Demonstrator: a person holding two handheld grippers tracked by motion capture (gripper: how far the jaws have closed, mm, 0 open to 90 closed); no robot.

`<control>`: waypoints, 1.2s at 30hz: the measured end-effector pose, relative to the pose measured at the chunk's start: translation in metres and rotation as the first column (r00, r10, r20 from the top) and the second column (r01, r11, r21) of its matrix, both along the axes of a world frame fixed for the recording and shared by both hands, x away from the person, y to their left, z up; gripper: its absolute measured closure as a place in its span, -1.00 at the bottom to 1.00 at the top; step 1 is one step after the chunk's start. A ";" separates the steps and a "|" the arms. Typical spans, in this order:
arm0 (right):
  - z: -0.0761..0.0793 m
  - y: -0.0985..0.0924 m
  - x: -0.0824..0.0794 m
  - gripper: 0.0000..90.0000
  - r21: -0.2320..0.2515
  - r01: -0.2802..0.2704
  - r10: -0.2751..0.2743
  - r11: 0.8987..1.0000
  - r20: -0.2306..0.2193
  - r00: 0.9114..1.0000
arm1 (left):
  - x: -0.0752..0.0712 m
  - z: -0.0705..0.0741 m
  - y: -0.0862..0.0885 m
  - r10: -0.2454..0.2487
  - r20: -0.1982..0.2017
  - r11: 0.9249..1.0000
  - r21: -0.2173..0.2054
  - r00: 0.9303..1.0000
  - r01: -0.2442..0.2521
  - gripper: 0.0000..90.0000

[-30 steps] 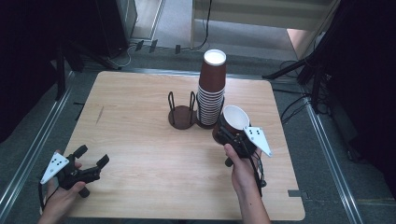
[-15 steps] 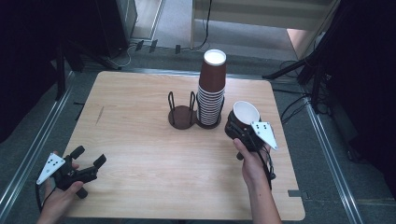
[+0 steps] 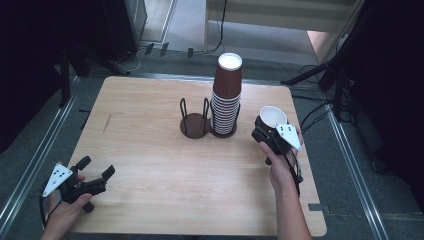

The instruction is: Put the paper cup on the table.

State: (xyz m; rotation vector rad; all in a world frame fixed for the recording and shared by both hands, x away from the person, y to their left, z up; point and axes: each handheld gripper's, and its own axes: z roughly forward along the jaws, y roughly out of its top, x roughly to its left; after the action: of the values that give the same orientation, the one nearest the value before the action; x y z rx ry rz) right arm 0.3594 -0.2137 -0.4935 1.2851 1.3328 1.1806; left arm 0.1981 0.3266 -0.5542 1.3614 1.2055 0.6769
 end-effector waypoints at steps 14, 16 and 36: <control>-0.024 0.005 0.019 -0.77 -0.068 -0.026 0.025 0.997 -0.022 0.999 | 0.001 0.000 -0.001 0.001 -0.004 1.000 0.005 1.000 -0.001 -1.00; -0.026 0.008 0.020 -0.77 -0.068 -0.033 0.031 0.997 -0.025 0.999 | 0.000 0.000 -0.001 -0.001 -0.003 1.000 0.006 1.000 0.001 -1.00; -0.040 0.005 0.018 -0.83 -0.078 -0.037 0.033 0.996 -0.049 0.998 | 0.001 0.000 0.000 -0.004 -0.004 1.000 0.005 1.000 0.004 -1.00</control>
State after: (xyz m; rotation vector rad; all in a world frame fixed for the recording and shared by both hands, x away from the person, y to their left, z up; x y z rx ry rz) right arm 0.3770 -0.2089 -0.5339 1.2443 1.4279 1.1160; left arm 0.1986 0.3262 -0.5542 1.3697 1.2044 0.6746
